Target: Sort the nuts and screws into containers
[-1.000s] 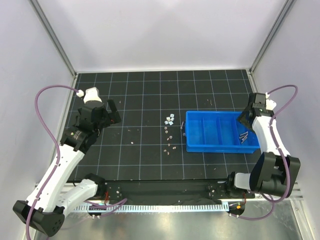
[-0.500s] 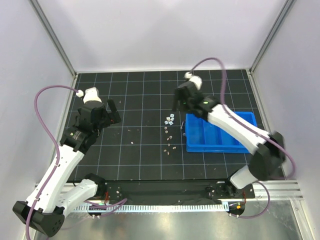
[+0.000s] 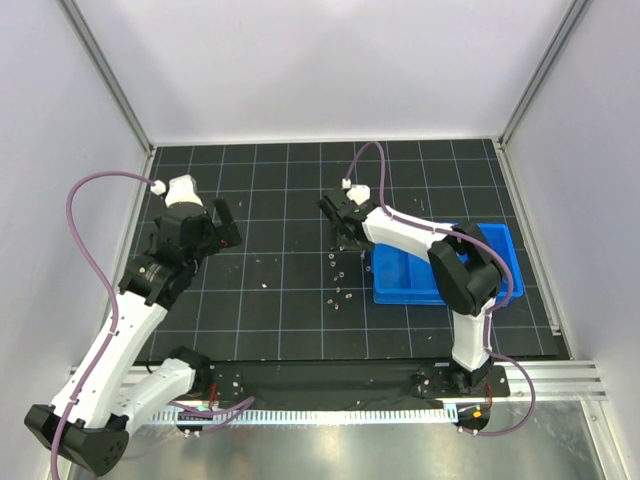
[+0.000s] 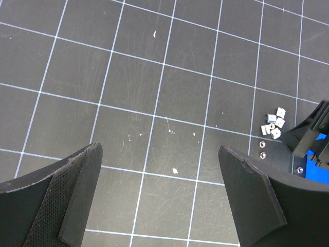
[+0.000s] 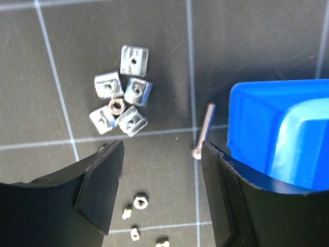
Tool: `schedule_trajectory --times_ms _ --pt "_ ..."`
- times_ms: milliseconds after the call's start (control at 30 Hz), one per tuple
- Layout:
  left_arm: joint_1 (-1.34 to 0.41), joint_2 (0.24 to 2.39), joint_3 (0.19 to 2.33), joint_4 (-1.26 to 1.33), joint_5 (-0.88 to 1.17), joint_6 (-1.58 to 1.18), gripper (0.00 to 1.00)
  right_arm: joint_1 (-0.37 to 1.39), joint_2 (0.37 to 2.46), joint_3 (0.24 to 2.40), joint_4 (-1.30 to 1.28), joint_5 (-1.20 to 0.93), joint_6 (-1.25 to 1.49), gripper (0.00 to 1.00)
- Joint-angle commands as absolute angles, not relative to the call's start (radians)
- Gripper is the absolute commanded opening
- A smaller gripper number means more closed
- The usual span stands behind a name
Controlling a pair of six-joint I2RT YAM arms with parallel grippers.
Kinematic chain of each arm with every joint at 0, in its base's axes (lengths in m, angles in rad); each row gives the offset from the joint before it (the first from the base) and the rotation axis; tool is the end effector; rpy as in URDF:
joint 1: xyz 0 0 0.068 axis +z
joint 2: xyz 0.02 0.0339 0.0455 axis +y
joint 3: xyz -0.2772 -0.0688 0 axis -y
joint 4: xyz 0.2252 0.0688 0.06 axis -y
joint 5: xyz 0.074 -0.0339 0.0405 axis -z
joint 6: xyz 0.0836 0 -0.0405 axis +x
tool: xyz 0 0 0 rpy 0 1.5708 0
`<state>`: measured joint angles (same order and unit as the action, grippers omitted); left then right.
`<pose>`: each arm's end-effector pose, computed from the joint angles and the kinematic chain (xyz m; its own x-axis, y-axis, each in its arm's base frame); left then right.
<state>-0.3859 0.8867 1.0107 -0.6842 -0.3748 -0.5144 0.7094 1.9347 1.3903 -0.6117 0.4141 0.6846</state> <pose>0.1870 -0.0430 0.3351 -0.4595 -0.3075 -0.8332 -0.1874 0.9506 -0.2475 0.3277 0.2370 0.1695 -0.8373 0.0442 -0.5450 0.0725 0.9969 -0.0305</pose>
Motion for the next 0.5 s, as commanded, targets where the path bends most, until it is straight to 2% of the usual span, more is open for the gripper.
schedule_trajectory --times_ms 0,100,367,467 --pt "-0.383 0.873 1.008 -0.641 -0.382 -0.500 1.00 0.697 1.898 1.411 -0.624 0.523 0.715 0.68" --pt "-0.382 0.876 1.009 -0.641 -0.379 -0.500 1.00 0.669 1.888 1.388 -0.609 0.512 0.718 0.67" --pt "-0.382 0.882 1.009 -0.641 -0.382 -0.500 1.00 0.657 1.922 1.365 -0.595 0.495 0.718 0.56" --pt "-0.382 0.885 1.008 -0.641 -0.380 -0.502 1.00 0.655 1.927 1.352 -0.583 0.486 0.719 0.55"
